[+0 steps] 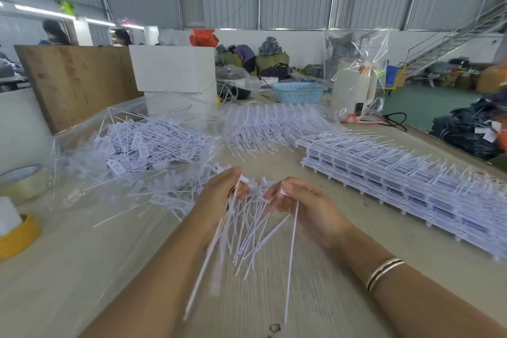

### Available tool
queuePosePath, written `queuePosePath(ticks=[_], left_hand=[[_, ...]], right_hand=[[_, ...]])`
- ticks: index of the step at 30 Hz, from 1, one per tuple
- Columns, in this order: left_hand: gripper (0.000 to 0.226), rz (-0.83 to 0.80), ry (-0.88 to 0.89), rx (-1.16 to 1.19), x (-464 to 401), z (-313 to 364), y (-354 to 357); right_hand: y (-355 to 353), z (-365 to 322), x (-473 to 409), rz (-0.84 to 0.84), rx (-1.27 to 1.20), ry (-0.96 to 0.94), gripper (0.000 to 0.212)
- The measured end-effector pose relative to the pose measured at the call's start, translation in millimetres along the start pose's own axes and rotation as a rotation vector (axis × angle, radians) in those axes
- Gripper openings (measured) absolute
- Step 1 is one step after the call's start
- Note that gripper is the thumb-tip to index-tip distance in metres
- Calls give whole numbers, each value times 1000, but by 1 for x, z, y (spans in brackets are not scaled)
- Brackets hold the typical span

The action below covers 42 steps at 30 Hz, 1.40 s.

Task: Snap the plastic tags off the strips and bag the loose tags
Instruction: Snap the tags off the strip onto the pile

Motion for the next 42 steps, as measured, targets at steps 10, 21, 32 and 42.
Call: queuePosePath(ticks=[10,21,32,42], left_hand=[[19,-177,298,-185,12,20,17],[16,-236,528,-948,19,12,28],[33,-9,418,-1095,15,9,22],[43,-88,316,-871,10,-5,21]], right_hand=[[-22,10,-5,523,632,153,36],[-6,2,-4,412,783,10,25],[6,-1,-2,161,310,-29,30],[9,1,-1,-10,342,36,26]])
Point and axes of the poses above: each hand's wrist, its own x-axis away from the middle knuckle, its own y-axis out of the palm, z = x × y, the point moved 2 cm from there along -x, towards the middle knuckle, and after that the axes turned 11 degrees about x, right-handed, at the moved point
